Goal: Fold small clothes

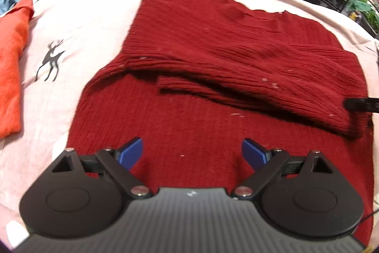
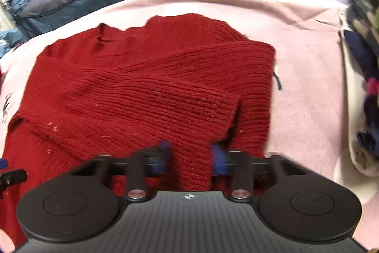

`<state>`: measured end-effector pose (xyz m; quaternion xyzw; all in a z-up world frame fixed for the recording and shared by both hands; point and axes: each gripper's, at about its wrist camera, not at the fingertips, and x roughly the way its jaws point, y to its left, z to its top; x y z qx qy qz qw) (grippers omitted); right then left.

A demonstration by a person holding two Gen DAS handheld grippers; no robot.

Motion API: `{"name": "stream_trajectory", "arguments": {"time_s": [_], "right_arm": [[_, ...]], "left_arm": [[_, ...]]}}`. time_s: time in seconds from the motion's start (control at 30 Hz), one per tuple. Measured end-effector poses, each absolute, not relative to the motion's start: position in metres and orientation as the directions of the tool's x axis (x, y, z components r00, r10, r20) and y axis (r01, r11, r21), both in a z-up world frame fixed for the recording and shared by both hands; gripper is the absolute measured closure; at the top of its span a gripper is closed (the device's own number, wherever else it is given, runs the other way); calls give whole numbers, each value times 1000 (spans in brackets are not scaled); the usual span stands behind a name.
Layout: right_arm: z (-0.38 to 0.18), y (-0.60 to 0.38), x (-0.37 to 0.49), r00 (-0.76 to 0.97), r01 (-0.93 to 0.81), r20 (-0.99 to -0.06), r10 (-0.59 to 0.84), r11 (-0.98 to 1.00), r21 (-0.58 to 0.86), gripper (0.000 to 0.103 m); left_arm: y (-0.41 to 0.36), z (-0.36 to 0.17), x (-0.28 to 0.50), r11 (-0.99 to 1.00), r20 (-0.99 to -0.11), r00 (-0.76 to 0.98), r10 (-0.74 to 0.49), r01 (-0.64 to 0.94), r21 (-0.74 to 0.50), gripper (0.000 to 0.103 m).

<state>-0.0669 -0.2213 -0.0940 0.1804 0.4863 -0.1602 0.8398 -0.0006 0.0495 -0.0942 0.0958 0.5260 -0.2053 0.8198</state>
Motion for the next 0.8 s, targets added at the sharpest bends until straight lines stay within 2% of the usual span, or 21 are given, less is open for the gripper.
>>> {"name": "stream_trajectory", "arguments": {"time_s": [0.03, 0.13, 0.3, 0.4, 0.47, 0.5, 0.53, 0.6, 0.67, 0.73, 0.8], "right_arm": [[-93, -222, -67, 488, 429, -870, -74, 888, 165, 81], [-82, -222, -71, 519, 403, -851, -82, 901, 159, 84], [-78, -222, -70, 507, 413, -848, -156, 907, 80, 85], [-92, -222, -67, 460, 418, -875, -150, 906, 64, 85], [-87, -220, -69, 462, 427, -872, -164, 903, 57, 81], [-83, -219, -68, 462, 429, -868, -180, 902, 42, 68], [-78, -218, -69, 462, 439, -862, -209, 898, 17, 61], [-67, -218, -73, 484, 459, -838, -253, 888, -3, 57], [-57, -218, -78, 515, 460, -822, -241, 888, 27, 47], [-51, -215, -80, 532, 430, -823, -198, 901, 61, 22], [-47, -207, -85, 546, 391, -821, -165, 917, 76, 16]], "left_arm": [[51, -95, 1, 901, -905, 360, -228, 430, -56, 11], [54, -98, 6, 906, -910, 356, -212, 421, -46, 11], [53, -101, 5, 905, -915, 348, -203, 423, -39, 10], [50, -104, 2, 898, -920, 336, -201, 439, -36, 9], [48, -105, -1, 891, -922, 331, -201, 454, -32, 9], [47, -105, -2, 887, -922, 332, -202, 461, -28, 8], [47, -105, -3, 884, -922, 334, -197, 467, -20, 7], [47, -106, -6, 879, -923, 338, -185, 477, -2, 7], [50, -105, -7, 876, -920, 350, -175, 482, 17, 7], [58, -104, -10, 879, -910, 379, -165, 475, 39, 3], [67, -105, -9, 885, -911, 382, -156, 463, 43, 1]]}}
